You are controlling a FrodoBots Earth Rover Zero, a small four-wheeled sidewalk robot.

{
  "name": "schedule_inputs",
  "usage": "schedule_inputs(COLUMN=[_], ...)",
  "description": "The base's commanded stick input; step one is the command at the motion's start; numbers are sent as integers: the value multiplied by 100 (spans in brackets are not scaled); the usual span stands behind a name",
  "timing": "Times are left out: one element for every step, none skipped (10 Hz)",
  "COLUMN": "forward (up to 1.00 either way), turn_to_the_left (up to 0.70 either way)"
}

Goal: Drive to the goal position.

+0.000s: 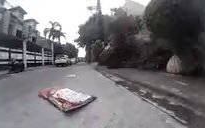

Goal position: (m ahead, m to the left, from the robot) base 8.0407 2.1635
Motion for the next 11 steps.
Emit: schedule_inputs(forward=[100,100,100,100,100,100,100,100,100,100,100], turn_to_the_left=[1,1,1,1,1,1,1,1,1,31,41])
